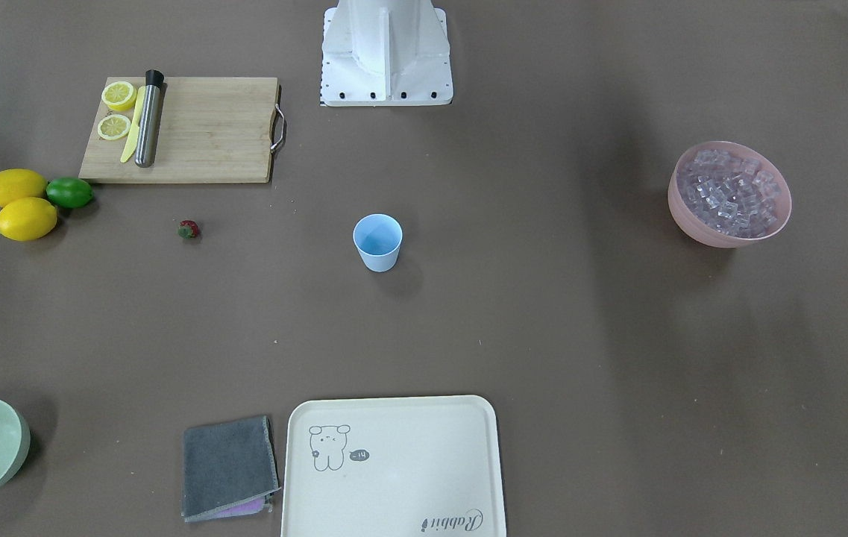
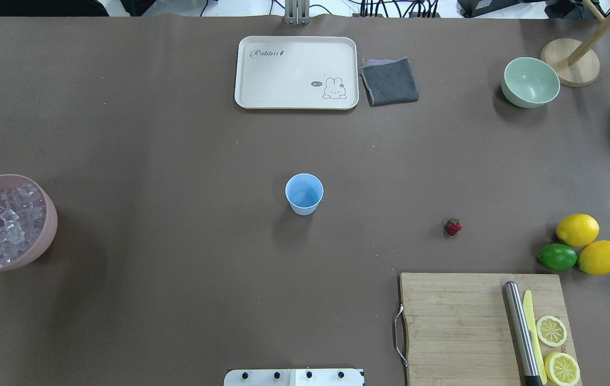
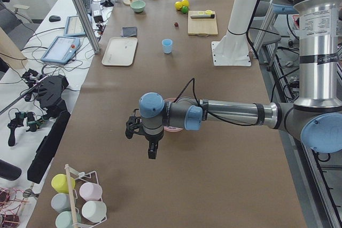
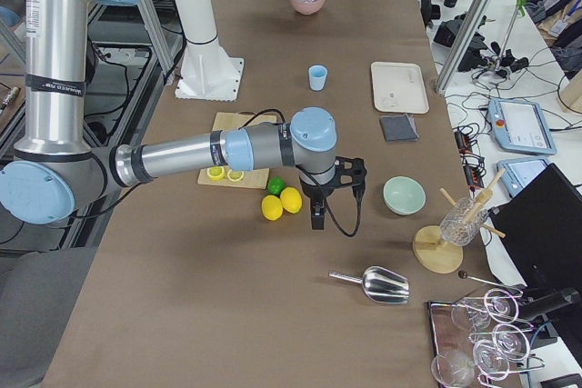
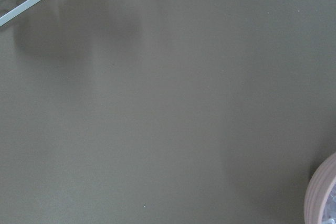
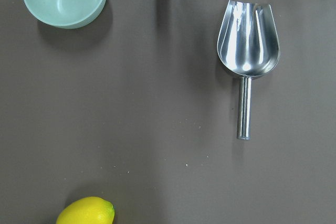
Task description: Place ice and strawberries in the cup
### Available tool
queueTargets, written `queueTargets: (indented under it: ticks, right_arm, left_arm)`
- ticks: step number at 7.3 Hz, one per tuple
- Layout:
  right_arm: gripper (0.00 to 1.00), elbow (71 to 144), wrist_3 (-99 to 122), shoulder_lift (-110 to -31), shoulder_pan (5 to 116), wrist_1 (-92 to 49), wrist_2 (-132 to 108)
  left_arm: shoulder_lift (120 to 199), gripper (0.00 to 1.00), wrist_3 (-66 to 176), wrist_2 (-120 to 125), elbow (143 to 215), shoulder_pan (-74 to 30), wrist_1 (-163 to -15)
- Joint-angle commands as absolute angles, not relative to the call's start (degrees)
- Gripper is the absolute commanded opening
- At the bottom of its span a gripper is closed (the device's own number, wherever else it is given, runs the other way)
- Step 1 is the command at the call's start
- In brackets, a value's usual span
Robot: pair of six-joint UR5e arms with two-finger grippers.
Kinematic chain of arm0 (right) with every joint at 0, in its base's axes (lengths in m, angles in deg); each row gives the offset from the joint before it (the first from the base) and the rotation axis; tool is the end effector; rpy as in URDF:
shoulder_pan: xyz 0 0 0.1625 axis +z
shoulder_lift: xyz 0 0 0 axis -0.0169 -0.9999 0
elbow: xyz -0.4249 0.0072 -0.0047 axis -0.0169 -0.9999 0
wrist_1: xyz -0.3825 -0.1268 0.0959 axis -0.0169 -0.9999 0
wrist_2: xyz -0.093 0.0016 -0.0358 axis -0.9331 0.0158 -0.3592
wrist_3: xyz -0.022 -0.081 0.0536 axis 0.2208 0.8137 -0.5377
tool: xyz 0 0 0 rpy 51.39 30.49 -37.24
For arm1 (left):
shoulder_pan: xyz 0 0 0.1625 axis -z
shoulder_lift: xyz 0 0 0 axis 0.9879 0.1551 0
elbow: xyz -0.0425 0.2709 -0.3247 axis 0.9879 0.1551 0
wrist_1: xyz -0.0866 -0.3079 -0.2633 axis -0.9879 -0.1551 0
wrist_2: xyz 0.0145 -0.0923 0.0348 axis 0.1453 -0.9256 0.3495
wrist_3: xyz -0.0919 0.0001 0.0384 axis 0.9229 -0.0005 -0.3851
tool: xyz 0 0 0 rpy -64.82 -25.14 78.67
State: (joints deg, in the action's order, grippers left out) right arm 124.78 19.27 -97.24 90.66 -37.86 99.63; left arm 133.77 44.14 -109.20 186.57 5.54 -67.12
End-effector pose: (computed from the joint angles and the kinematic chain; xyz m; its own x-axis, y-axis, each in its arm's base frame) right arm 0.0606 -0.4441 0.5447 0.7017 0.0119 0.7124 -0.0997 0.9917 0.0817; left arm -0.0378 -0.4579 0.6275 0.7218 0.0605 -0.6895 -0.0106 0.9970 0.0764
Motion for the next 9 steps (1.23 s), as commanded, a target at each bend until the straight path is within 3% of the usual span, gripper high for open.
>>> queueTargets:
  ticks: [1,5,7,9]
  right_arm:
    - [1.00,126.67,15.95,-97.32,90.71,-35.31,100.17]
    - [1.00,133.25,-13.25,-91.27,70.04,-35.03,92.84]
    - [1.00,132.66,-30.41,-88.97,56.23,-27.09,84.83]
    - [1.00,131.51,-34.00,-88.27,48.64,-23.61,79.98]
  left_arm:
    - [134.71,0.98,44.20,-109.15,186.28,5.32,-67.11]
    - [134.89,0.98,44.37,-109.59,186.28,5.23,-67.19]
    - [134.81,0.98,44.37,-109.67,186.37,5.15,-67.28]
    - [134.81,0.98,44.37,-109.67,186.46,5.14,-67.28]
